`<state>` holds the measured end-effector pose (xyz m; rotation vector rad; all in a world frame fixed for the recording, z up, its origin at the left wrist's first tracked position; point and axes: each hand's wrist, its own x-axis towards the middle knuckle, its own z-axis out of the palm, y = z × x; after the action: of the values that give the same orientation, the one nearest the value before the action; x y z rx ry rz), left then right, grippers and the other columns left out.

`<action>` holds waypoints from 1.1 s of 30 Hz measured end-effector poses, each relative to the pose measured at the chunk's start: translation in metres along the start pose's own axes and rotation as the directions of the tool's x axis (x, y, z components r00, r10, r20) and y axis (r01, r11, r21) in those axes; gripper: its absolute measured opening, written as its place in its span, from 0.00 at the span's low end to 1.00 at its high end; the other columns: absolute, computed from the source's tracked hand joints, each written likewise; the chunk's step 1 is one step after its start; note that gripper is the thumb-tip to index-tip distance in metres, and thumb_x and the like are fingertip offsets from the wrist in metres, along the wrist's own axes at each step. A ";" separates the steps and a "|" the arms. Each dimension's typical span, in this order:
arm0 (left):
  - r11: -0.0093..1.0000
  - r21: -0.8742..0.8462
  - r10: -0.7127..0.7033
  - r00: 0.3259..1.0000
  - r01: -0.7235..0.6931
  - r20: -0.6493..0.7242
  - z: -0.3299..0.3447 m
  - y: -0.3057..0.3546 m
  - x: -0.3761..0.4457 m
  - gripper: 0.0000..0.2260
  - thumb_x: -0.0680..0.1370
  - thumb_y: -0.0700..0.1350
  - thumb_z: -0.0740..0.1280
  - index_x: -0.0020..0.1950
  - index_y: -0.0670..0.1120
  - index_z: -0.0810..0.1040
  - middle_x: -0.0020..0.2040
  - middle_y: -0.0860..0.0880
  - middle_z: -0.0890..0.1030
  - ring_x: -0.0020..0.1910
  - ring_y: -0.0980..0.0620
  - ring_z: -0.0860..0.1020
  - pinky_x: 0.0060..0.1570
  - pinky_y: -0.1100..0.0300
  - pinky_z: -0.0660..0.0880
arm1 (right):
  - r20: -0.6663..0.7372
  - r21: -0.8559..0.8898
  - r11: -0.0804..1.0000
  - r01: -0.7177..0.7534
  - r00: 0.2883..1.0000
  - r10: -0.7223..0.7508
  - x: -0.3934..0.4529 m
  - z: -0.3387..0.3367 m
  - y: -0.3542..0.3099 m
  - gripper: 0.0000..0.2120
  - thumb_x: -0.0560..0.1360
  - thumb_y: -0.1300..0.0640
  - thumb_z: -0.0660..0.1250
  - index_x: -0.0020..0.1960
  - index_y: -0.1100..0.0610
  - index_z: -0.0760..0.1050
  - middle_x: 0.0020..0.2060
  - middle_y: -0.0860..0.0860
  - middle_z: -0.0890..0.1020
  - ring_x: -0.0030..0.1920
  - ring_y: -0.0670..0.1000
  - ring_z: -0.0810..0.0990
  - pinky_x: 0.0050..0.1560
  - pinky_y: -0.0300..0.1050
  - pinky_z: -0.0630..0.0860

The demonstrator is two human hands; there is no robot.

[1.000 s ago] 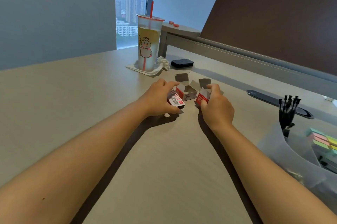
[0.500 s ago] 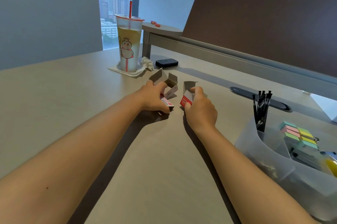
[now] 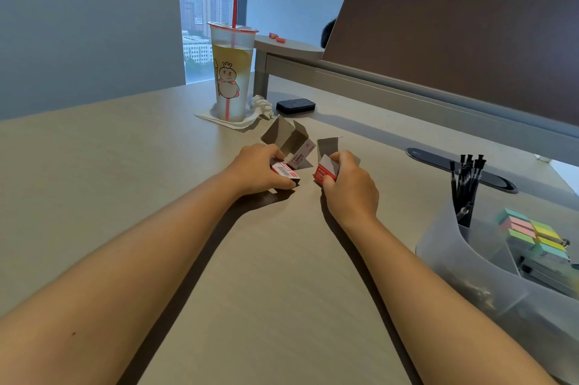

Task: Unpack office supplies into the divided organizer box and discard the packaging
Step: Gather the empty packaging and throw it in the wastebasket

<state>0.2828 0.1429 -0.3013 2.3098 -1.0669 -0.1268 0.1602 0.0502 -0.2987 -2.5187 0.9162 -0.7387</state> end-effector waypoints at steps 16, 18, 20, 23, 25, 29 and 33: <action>0.999 -0.031 -0.027 0.967 0.020 -0.253 -0.040 -0.017 -0.083 0.21 0.70 0.49 0.70 0.60 0.45 0.74 0.60 0.44 0.75 0.54 0.51 0.71 0.46 0.63 0.69 | 0.053 0.244 0.965 0.095 0.992 -0.111 -0.039 -0.002 -0.035 0.18 0.74 0.56 0.63 0.63 0.56 0.65 0.61 0.56 0.75 0.58 0.58 0.75 0.52 0.46 0.76; 0.999 -0.013 -0.045 0.951 0.043 -0.305 -0.052 -0.022 -0.109 0.20 0.69 0.49 0.70 0.59 0.45 0.74 0.60 0.44 0.75 0.52 0.54 0.68 0.46 0.63 0.67 | 0.080 0.285 0.950 0.127 0.985 -0.155 -0.054 -0.003 -0.050 0.18 0.74 0.56 0.64 0.62 0.56 0.66 0.61 0.56 0.75 0.59 0.58 0.75 0.54 0.47 0.77; 0.997 -0.010 -0.077 0.928 0.079 -0.364 -0.066 -0.029 -0.141 0.20 0.69 0.49 0.71 0.59 0.44 0.74 0.60 0.43 0.75 0.53 0.52 0.69 0.46 0.63 0.67 | 0.104 0.321 0.932 0.166 0.972 -0.209 -0.072 -0.003 -0.068 0.17 0.74 0.56 0.64 0.61 0.56 0.65 0.61 0.56 0.75 0.60 0.58 0.75 0.55 0.48 0.76; 0.988 -0.024 -0.145 0.888 0.150 -0.437 -0.086 -0.042 -0.194 0.21 0.69 0.49 0.71 0.59 0.44 0.74 0.60 0.43 0.75 0.58 0.47 0.72 0.46 0.62 0.70 | 0.156 0.384 0.901 0.201 0.948 -0.278 -0.104 -0.003 -0.099 0.18 0.73 0.56 0.65 0.61 0.56 0.65 0.62 0.56 0.74 0.60 0.58 0.74 0.57 0.48 0.75; 0.977 -0.027 -0.198 0.861 0.210 -0.468 -0.098 -0.054 -0.232 0.22 0.69 0.49 0.71 0.59 0.44 0.73 0.61 0.42 0.74 0.59 0.46 0.72 0.47 0.61 0.71 | 0.177 0.427 0.873 0.237 0.924 -0.338 -0.129 -0.002 -0.119 0.18 0.73 0.57 0.65 0.61 0.56 0.65 0.62 0.57 0.74 0.61 0.57 0.74 0.58 0.46 0.74; 0.945 -0.048 -0.298 0.790 0.324 -0.536 -0.118 -0.076 -0.310 0.21 0.68 0.50 0.71 0.59 0.44 0.74 0.60 0.42 0.74 0.59 0.45 0.71 0.51 0.56 0.72 | 0.193 0.516 0.795 0.317 0.862 -0.469 -0.182 -0.002 -0.157 0.19 0.73 0.58 0.65 0.62 0.59 0.65 0.62 0.57 0.74 0.61 0.57 0.74 0.55 0.40 0.71; 0.917 -0.074 -0.361 0.737 0.392 -0.571 -0.132 -0.094 -0.385 0.20 0.69 0.48 0.71 0.58 0.43 0.74 0.60 0.41 0.75 0.58 0.45 0.71 0.51 0.57 0.70 | 0.252 0.611 0.726 0.316 0.791 -0.557 -0.235 -0.001 -0.196 0.19 0.72 0.57 0.66 0.61 0.59 0.66 0.61 0.57 0.75 0.59 0.56 0.74 0.54 0.41 0.71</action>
<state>0.1275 0.5302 -0.3018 2.3456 -0.2861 0.4316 0.1010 0.3495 -0.2837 -2.2300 -0.0860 -0.4505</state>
